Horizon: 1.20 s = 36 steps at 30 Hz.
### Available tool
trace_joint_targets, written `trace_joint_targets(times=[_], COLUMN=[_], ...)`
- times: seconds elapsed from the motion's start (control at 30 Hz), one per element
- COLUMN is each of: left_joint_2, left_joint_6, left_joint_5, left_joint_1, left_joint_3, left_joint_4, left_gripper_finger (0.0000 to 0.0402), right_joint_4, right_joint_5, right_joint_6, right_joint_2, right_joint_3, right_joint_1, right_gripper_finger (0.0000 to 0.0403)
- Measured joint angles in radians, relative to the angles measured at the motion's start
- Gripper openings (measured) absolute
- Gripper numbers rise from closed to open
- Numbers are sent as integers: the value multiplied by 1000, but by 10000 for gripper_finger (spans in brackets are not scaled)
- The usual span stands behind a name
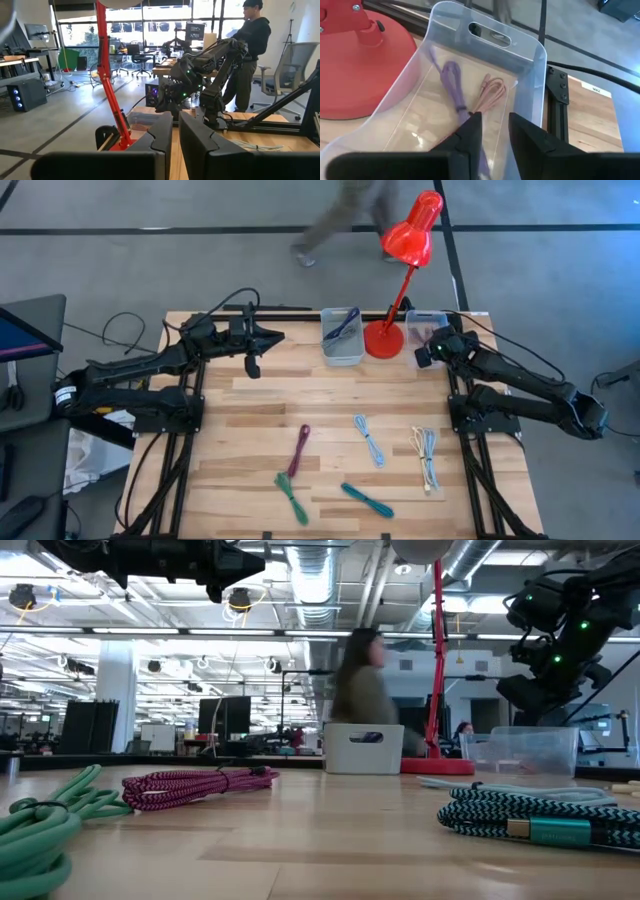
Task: Pick & Place USB Port
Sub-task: Put the purple charger cable into the transparent bin, then put the left light blue charger cable into the transparent bin
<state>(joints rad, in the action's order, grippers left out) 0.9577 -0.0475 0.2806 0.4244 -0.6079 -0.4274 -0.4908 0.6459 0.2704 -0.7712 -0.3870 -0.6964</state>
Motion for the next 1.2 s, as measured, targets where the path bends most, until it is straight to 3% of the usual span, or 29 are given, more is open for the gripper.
trace_joint_targets(times=[0.23, 0.5, 0.73, 0.93, 1.2], left_joint_2=[0, 0, 0, 0, 0], left_joint_6=[0, 0, 0, 0, 0], left_joint_5=[0, 0, 0, 0, 0], left_joint_1=[0, 0, 1, 1, 1], left_joint_3=[0, 0, 0, 0, 0], left_joint_4=[0, 0, 0, 0, 0], left_gripper_finger=[33, 33, 33, 33, 33], right_joint_4=[74, 210, 197, 218, 251], right_joint_5=[-39, -450, -673, -687, -628], right_joint_6=[-56, -108, 41, 186, 393], right_joint_2=[11, 78, 68, 18, -106], right_joint_3=[0, -1, -1, -1, -16], right_joint_1=[19, 119, 268, 444, 643], right_gripper_finger=[96, 97, 97, 94, 97])
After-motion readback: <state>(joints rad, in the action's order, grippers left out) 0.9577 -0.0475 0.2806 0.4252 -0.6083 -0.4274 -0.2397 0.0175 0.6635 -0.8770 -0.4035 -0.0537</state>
